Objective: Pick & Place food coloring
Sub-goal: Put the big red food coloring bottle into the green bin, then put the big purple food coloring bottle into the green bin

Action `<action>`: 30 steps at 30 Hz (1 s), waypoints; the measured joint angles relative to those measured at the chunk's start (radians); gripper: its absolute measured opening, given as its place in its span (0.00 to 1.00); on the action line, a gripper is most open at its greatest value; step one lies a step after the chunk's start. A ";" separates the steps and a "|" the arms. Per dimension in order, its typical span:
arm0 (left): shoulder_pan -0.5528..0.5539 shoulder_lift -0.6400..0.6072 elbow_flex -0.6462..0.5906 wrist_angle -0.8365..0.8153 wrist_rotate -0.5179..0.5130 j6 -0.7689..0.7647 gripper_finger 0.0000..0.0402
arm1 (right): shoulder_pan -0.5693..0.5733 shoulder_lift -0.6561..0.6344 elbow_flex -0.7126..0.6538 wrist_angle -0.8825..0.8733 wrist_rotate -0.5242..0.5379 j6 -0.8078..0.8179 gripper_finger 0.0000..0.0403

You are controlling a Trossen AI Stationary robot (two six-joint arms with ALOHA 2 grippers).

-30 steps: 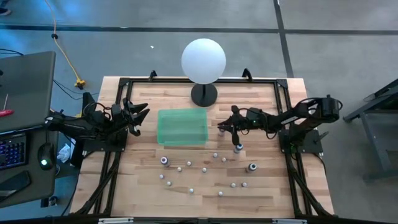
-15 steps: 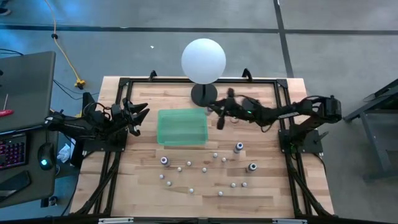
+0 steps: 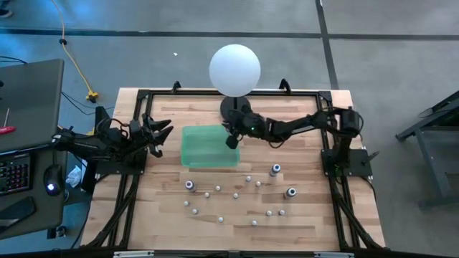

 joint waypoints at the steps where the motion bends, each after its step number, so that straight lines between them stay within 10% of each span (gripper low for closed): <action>1: 0.000 0.000 0.000 -0.007 0.000 0.000 0.34 | 0.000 0.009 0.000 0.008 0.020 0.005 0.08; 14: 0.000 0.000 0.000 -0.043 0.017 -0.007 0.34 | 0.000 0.020 0.000 -0.002 0.060 -0.004 0.21; 30: 0.000 0.045 0.000 -0.318 0.490 -0.139 0.34 | 0.060 -0.232 0.000 -0.002 0.055 -0.182 0.22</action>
